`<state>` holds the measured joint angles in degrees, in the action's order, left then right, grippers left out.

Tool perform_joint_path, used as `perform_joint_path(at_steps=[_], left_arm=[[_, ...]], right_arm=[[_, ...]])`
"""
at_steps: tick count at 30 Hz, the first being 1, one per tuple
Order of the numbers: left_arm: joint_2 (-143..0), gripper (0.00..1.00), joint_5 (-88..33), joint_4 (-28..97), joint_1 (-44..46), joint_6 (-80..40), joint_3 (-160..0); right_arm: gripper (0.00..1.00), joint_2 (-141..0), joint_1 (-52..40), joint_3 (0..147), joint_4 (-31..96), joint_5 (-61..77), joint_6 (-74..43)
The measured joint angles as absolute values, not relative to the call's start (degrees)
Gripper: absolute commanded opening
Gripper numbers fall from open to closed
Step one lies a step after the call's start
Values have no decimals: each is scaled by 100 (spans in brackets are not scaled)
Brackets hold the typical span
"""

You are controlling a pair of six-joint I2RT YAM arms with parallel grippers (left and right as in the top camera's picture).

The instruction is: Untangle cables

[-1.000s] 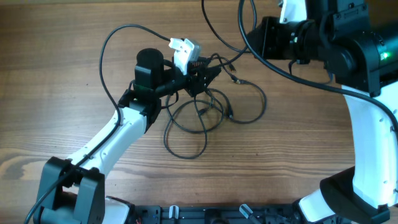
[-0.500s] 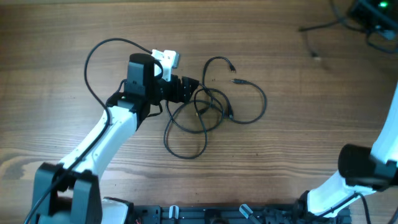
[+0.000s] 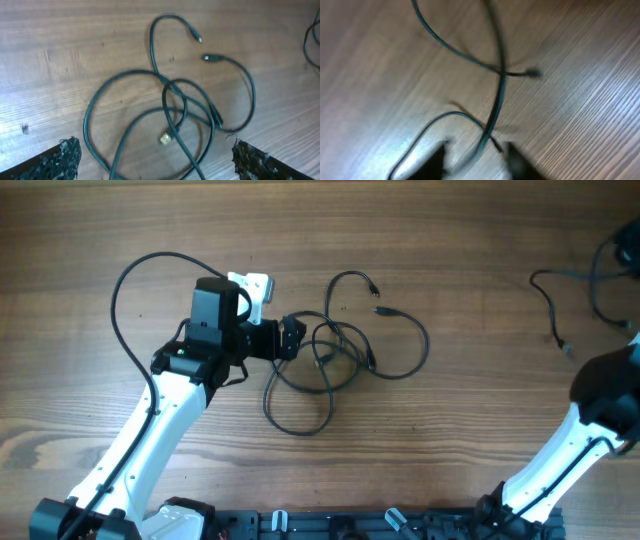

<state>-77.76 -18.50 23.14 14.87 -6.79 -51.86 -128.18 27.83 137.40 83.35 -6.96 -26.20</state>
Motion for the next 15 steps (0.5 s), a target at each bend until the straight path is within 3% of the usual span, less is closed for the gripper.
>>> perform_joint_path(at_steps=[5,10,15], left_arm=[[-7776,100,-1839,2362,1487,-676,-5186],[-7776,100,-1518,2364,1470,-812,-5186],[-7568,99,-1310,2373,941,-1739,-5186]], right_arm=[[85,-12849,2867,13740,8377,169,-2128],[85,-12556,2746,13740,8779,1922,-943],[82,-11880,1778,13743,9201,3074,30]])
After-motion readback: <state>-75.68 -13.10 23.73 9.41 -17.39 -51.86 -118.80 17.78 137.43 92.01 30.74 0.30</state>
